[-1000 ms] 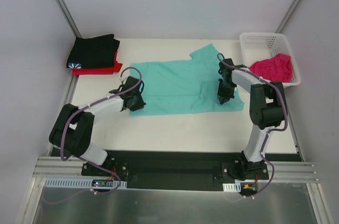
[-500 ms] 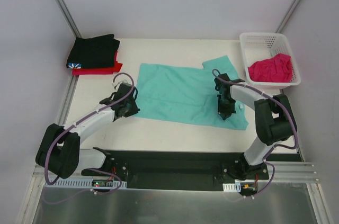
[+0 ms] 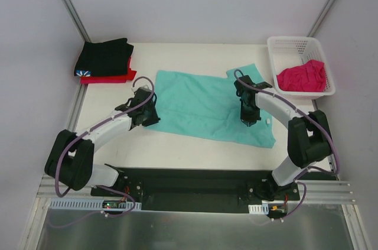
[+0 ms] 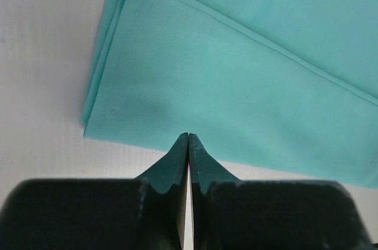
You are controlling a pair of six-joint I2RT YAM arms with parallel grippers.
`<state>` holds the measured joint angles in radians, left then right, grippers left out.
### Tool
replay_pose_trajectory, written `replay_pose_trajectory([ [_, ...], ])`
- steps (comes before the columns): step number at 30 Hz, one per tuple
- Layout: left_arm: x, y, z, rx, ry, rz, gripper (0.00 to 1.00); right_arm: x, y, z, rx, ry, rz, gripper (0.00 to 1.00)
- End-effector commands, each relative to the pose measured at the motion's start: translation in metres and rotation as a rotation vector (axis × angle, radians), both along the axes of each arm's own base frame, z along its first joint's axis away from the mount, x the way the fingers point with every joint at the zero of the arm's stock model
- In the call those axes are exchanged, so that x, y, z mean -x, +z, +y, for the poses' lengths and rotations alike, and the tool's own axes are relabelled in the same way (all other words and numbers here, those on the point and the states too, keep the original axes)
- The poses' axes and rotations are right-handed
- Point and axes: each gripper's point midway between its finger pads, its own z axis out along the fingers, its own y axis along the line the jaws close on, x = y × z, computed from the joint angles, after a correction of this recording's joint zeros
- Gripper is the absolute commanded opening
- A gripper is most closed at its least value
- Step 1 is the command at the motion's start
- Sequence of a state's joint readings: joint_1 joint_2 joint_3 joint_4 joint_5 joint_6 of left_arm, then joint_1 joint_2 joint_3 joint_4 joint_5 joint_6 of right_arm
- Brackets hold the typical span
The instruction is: Fold and stack the t-shirts
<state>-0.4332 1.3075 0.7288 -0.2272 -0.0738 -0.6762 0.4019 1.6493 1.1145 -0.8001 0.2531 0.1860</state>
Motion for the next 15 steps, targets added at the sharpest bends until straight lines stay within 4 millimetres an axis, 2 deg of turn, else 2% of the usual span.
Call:
replay_pose_trajectory([
  [1,-0.006,-0.016,-0.019,0.037,-0.071,0.026,0.0,0.006,0.035,-0.012,0.035,-0.032,-0.07,0.1],
  [5,-0.004,-0.036,-0.025,0.058,-0.065,0.089,0.0,0.016,0.044,-0.019,0.04,-0.06,-0.088,0.13],
  [9,-0.001,-0.04,-0.021,0.048,-0.046,0.091,0.0,0.029,0.039,-0.022,0.027,-0.1,-0.084,0.13],
  [15,0.007,-0.045,-0.01,0.015,-0.034,0.087,0.0,0.052,0.002,-0.031,0.06,-0.161,0.005,0.11],
])
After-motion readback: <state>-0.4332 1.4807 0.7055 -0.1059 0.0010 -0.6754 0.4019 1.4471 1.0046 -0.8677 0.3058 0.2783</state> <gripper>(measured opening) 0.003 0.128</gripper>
